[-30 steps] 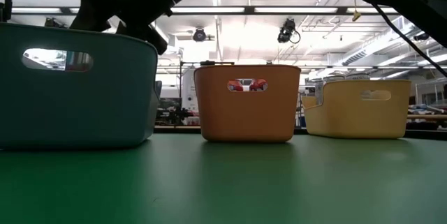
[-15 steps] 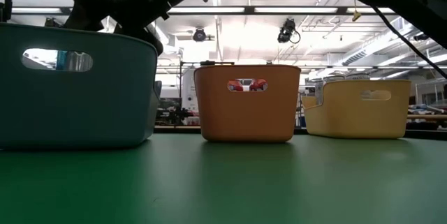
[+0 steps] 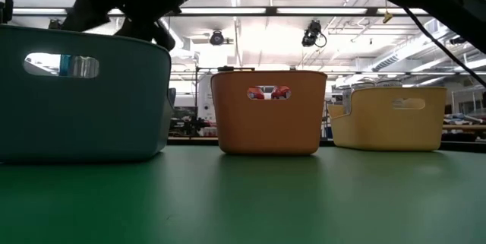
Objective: Sort soda cans
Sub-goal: Adjust the bins
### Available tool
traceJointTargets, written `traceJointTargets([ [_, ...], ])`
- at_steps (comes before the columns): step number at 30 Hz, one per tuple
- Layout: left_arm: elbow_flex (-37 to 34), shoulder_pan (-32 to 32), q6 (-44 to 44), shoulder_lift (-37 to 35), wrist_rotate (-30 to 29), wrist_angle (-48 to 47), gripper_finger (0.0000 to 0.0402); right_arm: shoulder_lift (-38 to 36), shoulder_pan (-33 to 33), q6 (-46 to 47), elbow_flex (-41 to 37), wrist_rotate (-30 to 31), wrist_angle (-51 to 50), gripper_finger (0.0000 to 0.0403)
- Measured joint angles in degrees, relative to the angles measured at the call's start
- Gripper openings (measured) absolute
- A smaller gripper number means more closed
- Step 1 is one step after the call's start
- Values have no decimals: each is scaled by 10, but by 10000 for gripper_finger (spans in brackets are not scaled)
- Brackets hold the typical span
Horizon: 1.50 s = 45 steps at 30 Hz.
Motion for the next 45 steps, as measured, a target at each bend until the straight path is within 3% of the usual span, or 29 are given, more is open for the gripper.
traceJointTargets([
  [8,0,0,-5,0,14,0,0,-23,-2,-26,1,2,3,307],
  [11,0,0,9,12,43,0,0,-46,2,-32,1,3,-31,291],
  [14,1,0,33,56,84,-2,0,-81,8,-42,1,4,-109,238],
  [22,0,0,-1,212,184,-31,0,-155,32,-65,2,11,-351,17],
  [27,-9,0,-63,242,238,2,0,-173,52,-57,2,74,-471,16],
  [33,-101,1,-77,227,320,182,0,-174,69,-35,-17,79,-487,3],
  [39,-207,6,-151,207,331,281,0,-173,72,-37,-48,79,-473,0],
  [45,-274,12,-245,219,313,305,0,-172,64,-28,-64,79,-471,0],
])
